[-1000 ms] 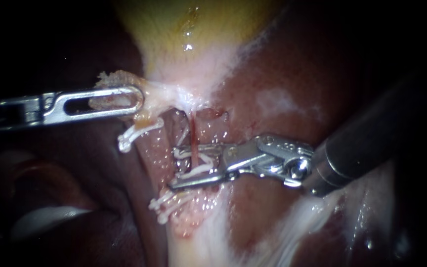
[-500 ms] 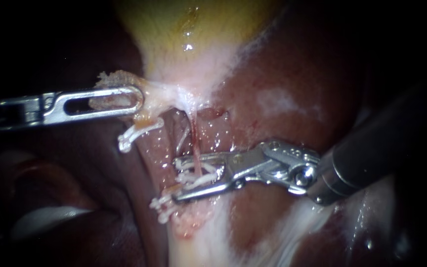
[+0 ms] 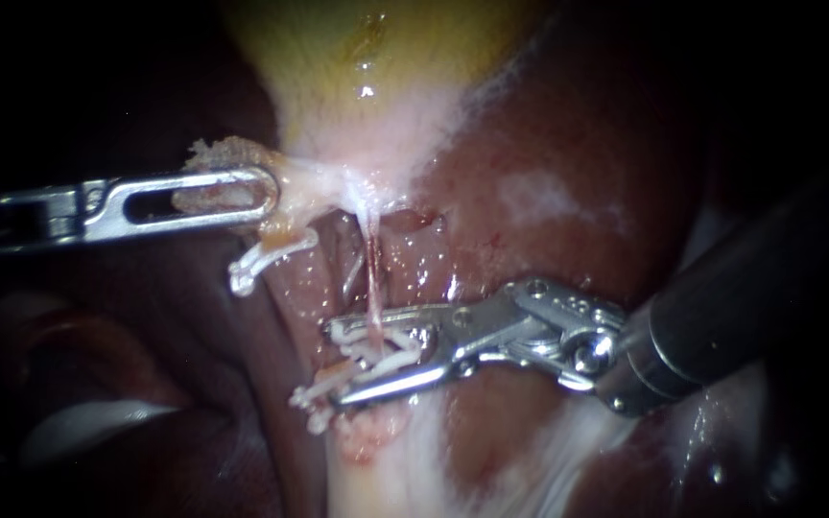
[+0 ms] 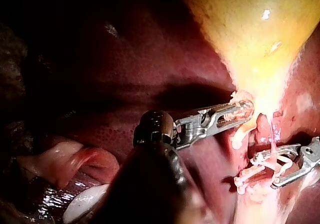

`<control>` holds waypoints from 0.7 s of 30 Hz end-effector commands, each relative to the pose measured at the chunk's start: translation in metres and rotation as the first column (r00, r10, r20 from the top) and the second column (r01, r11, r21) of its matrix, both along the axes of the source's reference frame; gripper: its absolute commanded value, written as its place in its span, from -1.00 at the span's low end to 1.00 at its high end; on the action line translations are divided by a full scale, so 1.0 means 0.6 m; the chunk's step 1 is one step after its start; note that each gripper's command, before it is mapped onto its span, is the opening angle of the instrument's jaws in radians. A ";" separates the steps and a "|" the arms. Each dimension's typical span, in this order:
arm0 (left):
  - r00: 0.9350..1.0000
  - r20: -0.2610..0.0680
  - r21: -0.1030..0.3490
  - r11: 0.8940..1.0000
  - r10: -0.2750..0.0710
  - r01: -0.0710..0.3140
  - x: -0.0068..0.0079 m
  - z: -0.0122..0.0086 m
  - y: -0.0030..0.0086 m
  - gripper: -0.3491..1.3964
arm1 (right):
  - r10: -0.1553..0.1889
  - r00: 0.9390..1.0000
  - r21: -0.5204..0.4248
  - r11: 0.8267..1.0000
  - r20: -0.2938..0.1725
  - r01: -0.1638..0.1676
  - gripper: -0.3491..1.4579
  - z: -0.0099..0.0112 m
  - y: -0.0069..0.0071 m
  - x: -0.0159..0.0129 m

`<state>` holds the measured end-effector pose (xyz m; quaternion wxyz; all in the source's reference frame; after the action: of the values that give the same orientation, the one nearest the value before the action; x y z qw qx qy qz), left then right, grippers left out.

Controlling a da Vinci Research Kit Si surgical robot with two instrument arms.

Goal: Clipping second clip right tube

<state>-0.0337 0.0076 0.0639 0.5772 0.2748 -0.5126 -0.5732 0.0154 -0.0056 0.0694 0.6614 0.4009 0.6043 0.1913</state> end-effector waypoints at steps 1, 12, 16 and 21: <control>1.000 0.000 0.000 1.000 0.000 0.000 0.0000 0.0001 0.0000 -1.00 | -0.002 1.000 0.000 1.000 -0.001 0.002 -0.12 0.0001 0.0000 0.0000; 1.000 0.000 0.000 1.000 0.000 0.000 0.0000 0.0001 0.0000 -1.00 | -0.003 1.000 0.023 1.000 0.002 0.003 -0.15 0.0002 0.0001 0.0001; 1.000 0.000 0.000 1.000 0.000 0.000 0.0000 0.0001 0.0000 -1.00 | -0.005 1.000 0.040 0.999 0.005 0.005 -0.17 0.0004 0.0003 0.0000; 1.000 0.000 0.000 1.000 0.000 0.000 0.0000 0.0000 0.0000 -1.00 | -0.005 1.000 0.052 0.999 0.009 0.005 -0.30 0.0007 0.0007 -0.0001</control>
<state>-0.0337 0.0076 0.0640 0.5772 0.2749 -0.5129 -0.5729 0.0154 -0.0052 0.0698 0.6536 0.4191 0.5951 0.2074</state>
